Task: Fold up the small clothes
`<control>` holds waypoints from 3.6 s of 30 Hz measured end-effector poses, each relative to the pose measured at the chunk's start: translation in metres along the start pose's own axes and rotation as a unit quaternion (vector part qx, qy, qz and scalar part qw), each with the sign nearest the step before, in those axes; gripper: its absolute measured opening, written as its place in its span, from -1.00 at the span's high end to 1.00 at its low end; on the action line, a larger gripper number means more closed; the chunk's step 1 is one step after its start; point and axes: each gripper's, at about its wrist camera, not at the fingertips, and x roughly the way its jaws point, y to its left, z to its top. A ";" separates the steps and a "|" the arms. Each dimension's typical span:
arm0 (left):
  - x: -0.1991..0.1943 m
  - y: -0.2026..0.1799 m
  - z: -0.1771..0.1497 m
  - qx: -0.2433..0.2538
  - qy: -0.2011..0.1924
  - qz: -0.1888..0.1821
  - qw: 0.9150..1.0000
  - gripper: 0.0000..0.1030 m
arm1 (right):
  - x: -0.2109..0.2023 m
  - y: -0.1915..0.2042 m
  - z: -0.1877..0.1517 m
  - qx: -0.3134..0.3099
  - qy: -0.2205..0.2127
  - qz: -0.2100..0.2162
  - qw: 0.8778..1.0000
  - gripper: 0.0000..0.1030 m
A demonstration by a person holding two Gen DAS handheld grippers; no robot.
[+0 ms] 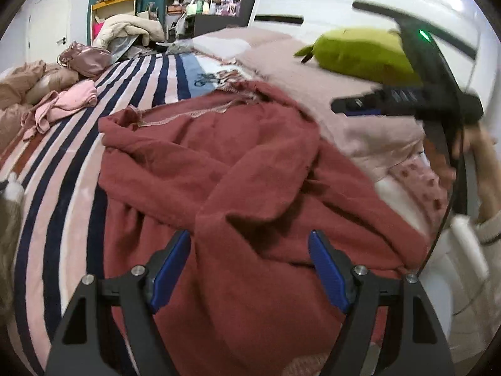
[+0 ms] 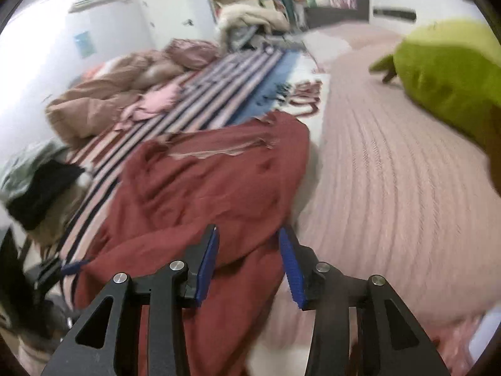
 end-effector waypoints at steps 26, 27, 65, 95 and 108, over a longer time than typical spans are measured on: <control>0.005 0.085 -0.012 -0.076 0.014 -0.044 0.996 0.86 | 0.141 0.041 0.094 -0.006 0.039 0.011 0.999 1.00; 0.007 0.090 -0.013 -0.082 0.019 -0.049 0.995 0.83 | 0.147 0.043 0.095 -0.015 0.043 0.003 0.999 1.00; -0.057 0.119 -0.042 -0.126 -0.009 -0.119 0.985 -0.38 | -0.018 0.008 -0.024 -0.041 0.005 -0.009 0.999 0.13; -0.027 0.042 -0.053 -0.049 0.045 0.023 0.998 0.87 | -0.028 0.048 -0.171 -0.050 -0.014 0.071 0.996 0.86; -0.061 0.105 -0.083 -0.108 0.045 -0.021 0.993 -0.07 | -0.026 0.054 -0.177 -0.034 0.025 0.136 0.990 0.70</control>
